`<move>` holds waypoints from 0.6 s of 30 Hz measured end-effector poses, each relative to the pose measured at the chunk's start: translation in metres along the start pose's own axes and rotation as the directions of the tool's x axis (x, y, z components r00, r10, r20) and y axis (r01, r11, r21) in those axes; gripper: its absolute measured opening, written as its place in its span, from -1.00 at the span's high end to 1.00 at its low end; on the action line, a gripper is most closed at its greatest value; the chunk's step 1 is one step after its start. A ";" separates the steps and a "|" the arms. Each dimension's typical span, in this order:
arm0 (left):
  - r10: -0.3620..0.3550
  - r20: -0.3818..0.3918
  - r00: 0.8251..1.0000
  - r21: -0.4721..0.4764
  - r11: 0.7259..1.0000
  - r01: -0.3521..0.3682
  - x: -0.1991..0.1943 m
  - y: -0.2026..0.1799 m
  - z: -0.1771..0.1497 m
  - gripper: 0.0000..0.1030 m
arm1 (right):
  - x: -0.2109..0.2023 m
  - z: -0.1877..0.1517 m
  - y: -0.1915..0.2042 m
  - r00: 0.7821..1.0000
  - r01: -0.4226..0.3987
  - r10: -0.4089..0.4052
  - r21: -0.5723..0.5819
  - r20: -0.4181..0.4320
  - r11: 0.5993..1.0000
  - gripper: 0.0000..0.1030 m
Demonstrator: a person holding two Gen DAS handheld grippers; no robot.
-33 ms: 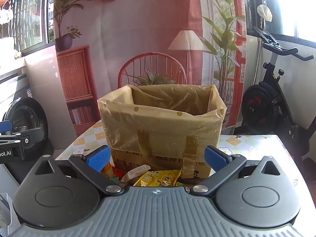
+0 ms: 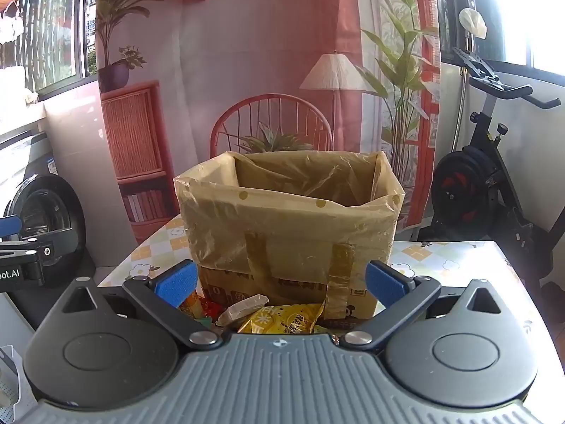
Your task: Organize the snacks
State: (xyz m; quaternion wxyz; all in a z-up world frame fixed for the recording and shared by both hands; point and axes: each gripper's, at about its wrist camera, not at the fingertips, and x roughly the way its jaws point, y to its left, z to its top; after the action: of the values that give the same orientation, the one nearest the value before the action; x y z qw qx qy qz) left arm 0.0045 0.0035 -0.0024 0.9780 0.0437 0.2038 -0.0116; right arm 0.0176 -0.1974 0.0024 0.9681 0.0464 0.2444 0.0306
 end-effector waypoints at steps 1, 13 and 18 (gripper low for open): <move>0.004 0.017 1.000 -0.005 1.000 -0.004 -0.003 0.004 0.000 -0.96 | 0.000 0.000 0.000 1.000 0.000 0.000 -0.002 -0.001 1.000 -1.00; 0.023 0.005 1.000 0.001 1.000 -0.023 -0.005 -0.002 0.001 -0.90 | -0.001 0.001 0.004 1.000 0.002 -0.002 -0.003 -0.004 1.000 -1.00; 0.024 -0.010 1.000 -0.003 1.000 -0.024 -0.004 -0.002 0.000 -0.90 | 0.000 -0.004 -0.002 1.000 -0.002 0.002 -0.001 -0.007 1.000 -1.00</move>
State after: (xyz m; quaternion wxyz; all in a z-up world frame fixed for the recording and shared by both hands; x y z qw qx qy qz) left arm 0.0008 0.0016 -0.0007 0.9771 0.0447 0.2080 0.0007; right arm 0.0160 -0.1992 -0.0009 0.9672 0.0462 0.2476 0.0320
